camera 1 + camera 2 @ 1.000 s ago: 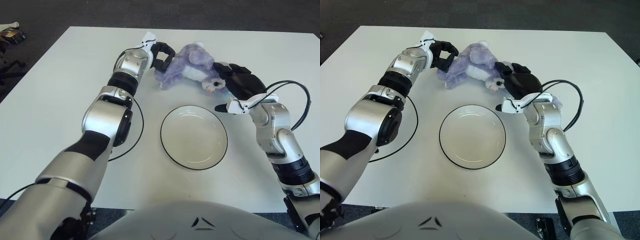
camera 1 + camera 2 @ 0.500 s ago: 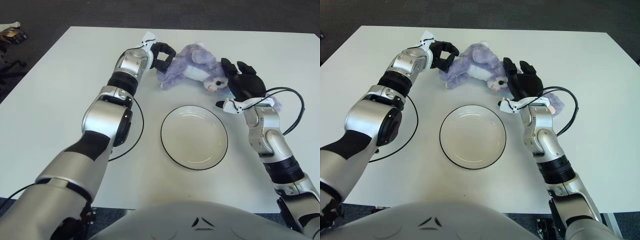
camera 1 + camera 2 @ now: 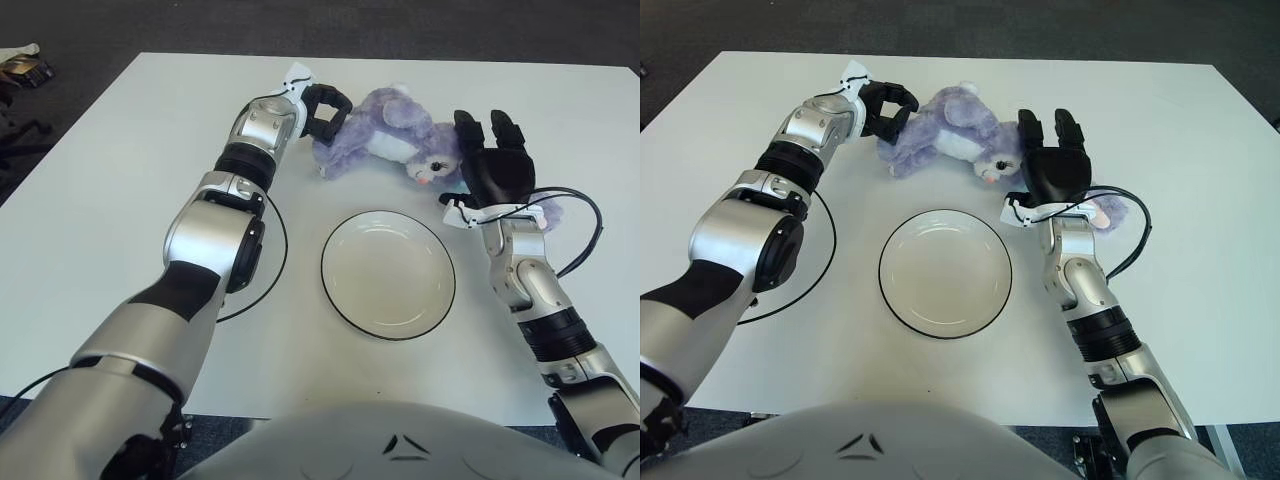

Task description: Put the doll into the plate.

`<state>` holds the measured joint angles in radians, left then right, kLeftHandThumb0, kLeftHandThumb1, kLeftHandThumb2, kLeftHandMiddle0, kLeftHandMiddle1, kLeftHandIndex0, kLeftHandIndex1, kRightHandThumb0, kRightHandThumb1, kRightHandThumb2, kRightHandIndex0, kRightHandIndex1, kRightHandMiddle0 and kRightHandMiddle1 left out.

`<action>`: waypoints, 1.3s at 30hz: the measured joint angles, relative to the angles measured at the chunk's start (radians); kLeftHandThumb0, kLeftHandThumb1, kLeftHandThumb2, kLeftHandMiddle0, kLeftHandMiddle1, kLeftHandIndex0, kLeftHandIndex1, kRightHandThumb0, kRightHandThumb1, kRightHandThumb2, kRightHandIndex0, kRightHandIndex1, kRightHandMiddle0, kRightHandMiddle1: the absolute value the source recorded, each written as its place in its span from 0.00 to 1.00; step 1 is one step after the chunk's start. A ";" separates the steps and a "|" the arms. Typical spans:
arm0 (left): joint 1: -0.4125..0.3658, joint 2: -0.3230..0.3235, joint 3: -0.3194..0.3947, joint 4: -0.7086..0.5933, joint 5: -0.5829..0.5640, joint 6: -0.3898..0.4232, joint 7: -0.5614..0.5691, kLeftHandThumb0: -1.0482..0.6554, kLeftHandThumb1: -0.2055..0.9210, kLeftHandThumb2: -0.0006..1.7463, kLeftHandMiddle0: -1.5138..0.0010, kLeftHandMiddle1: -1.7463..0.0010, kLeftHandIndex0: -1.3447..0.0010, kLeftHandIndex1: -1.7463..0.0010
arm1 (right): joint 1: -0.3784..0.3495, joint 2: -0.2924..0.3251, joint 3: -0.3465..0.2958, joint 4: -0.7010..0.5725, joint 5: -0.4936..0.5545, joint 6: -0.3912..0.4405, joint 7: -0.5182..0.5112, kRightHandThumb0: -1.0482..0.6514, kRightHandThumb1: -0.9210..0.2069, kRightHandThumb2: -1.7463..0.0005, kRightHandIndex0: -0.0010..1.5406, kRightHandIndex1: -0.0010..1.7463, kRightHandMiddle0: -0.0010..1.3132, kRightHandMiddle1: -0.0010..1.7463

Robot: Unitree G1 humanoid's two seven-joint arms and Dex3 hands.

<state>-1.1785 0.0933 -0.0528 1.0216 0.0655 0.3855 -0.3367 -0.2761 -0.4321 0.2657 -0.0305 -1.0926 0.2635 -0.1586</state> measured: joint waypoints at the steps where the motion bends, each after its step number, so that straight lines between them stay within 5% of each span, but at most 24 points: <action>1: 0.000 0.000 -0.002 0.000 0.001 -0.001 0.000 0.61 0.19 0.92 0.38 0.13 0.54 0.00 | -0.003 0.001 0.000 0.002 0.000 0.000 -0.007 0.31 0.60 0.45 0.06 0.01 0.00 0.21; 14: 0.011 0.000 -0.020 -0.006 0.013 -0.029 0.003 0.61 0.19 0.94 0.40 0.08 0.55 0.00 | -0.025 0.004 0.001 0.004 -0.020 0.029 -0.025 0.32 0.65 0.43 0.02 0.00 0.00 0.26; 26: 0.017 0.000 -0.029 -0.006 0.017 -0.079 -0.009 0.61 0.23 0.91 0.44 0.05 0.57 0.00 | -0.038 0.004 0.010 0.015 -0.020 0.035 0.033 0.26 0.55 0.47 0.06 0.02 0.00 0.18; 39: 0.020 0.001 -0.026 -0.005 0.014 -0.087 -0.016 0.61 0.25 0.90 0.45 0.06 0.58 0.00 | -0.063 -0.009 0.017 0.055 -0.014 0.009 0.068 0.21 0.43 0.55 0.10 0.05 0.00 0.30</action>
<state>-1.1583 0.0938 -0.0792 1.0162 0.0796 0.2986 -0.3525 -0.3395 -0.4407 0.2822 0.0249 -1.1066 0.2729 -0.0909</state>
